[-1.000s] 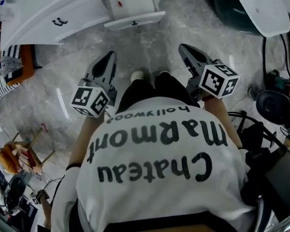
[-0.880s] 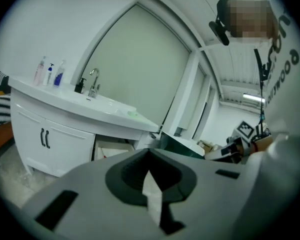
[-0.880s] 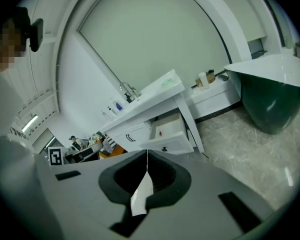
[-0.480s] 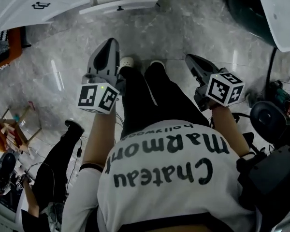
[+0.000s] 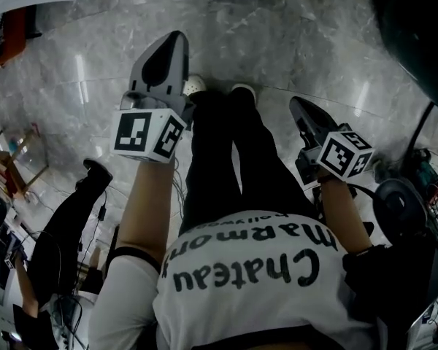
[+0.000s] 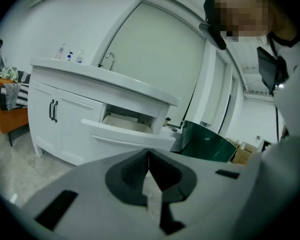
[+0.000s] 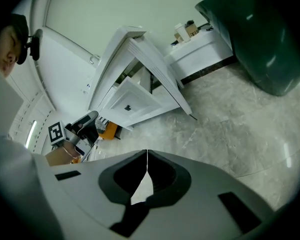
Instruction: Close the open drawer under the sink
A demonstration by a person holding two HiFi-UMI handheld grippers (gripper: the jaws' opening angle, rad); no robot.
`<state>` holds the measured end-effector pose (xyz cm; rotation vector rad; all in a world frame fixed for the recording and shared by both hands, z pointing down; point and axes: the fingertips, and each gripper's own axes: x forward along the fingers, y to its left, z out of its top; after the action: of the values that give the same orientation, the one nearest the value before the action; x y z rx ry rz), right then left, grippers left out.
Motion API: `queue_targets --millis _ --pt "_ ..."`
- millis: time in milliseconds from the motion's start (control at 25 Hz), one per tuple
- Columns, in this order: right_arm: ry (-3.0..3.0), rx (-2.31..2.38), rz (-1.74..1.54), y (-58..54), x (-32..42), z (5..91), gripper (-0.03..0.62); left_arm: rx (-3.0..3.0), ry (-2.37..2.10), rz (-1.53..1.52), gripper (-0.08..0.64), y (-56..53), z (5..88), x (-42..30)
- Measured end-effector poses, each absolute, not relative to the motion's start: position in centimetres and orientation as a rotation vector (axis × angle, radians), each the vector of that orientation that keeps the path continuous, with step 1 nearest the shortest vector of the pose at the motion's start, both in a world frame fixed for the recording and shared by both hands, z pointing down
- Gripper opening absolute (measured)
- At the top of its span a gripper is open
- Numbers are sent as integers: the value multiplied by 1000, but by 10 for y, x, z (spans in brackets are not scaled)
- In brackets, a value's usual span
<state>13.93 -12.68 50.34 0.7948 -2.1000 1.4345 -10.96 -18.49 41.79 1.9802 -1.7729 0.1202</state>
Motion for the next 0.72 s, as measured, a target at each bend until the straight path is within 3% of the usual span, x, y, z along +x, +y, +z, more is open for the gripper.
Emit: queue_targets --millis 720 --pt "-2356 967 1279 -222 91 683 12 2377 -1717 92 8 -252 532 -129"
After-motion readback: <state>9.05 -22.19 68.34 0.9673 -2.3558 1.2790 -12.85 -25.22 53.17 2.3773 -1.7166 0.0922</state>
